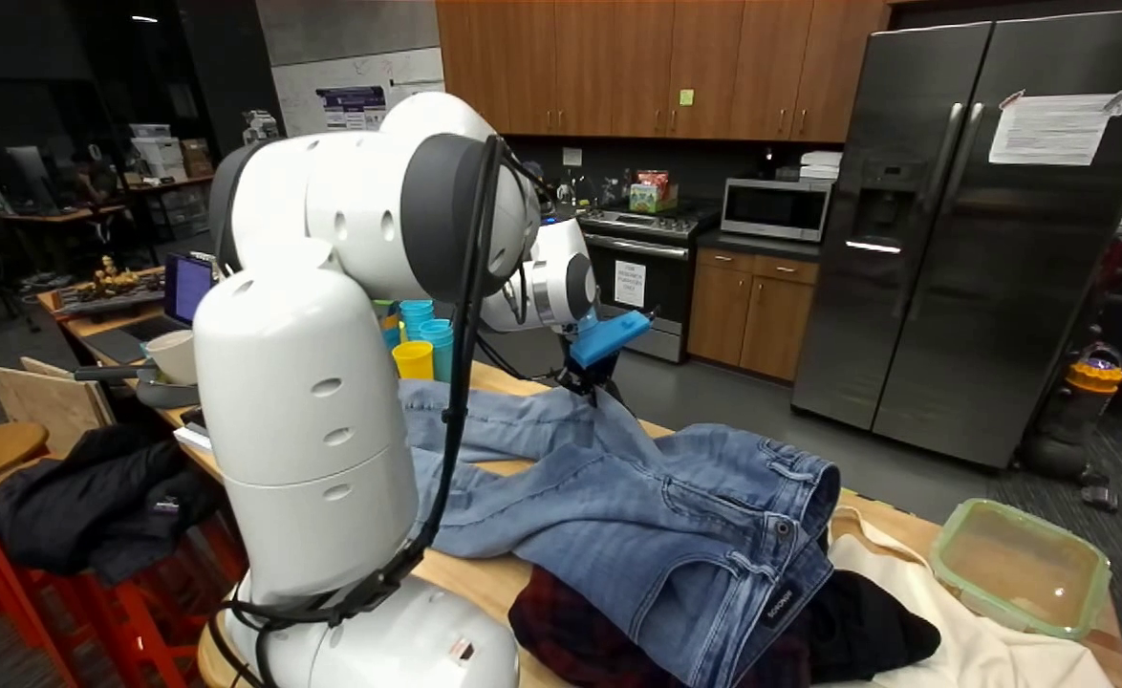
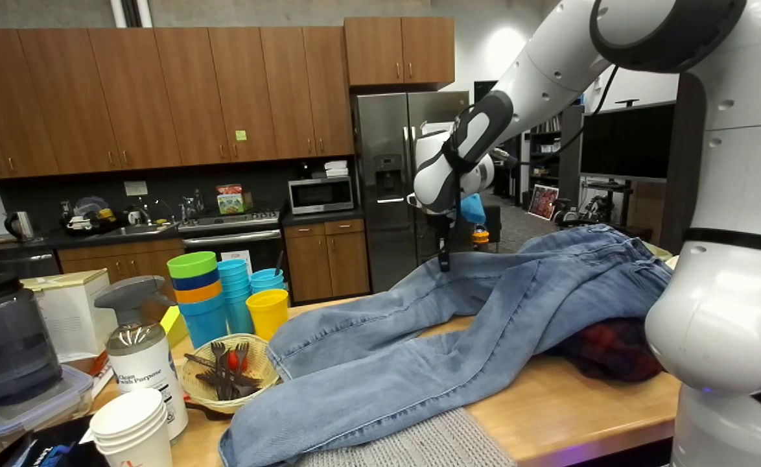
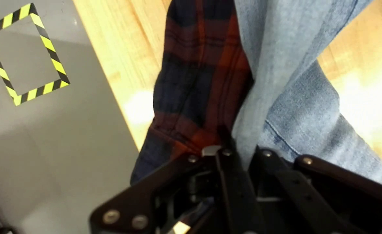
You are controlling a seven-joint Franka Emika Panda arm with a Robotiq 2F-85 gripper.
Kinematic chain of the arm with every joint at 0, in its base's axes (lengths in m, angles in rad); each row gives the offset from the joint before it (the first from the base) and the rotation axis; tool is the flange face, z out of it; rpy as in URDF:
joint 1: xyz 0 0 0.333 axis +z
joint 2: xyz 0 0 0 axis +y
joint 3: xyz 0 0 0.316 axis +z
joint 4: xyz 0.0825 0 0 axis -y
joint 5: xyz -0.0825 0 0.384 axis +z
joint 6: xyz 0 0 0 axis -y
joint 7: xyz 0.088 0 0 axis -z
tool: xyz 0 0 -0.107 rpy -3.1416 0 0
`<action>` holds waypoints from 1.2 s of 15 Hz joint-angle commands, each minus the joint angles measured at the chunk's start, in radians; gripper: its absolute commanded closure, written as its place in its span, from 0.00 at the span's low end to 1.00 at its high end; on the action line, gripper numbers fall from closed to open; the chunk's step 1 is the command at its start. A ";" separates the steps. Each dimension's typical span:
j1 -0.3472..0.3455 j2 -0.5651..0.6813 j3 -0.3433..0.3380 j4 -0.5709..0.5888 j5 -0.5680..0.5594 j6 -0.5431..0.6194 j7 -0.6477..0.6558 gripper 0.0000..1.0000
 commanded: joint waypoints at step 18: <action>-0.015 0.074 0.009 0.148 -0.015 0.073 0.260 0.98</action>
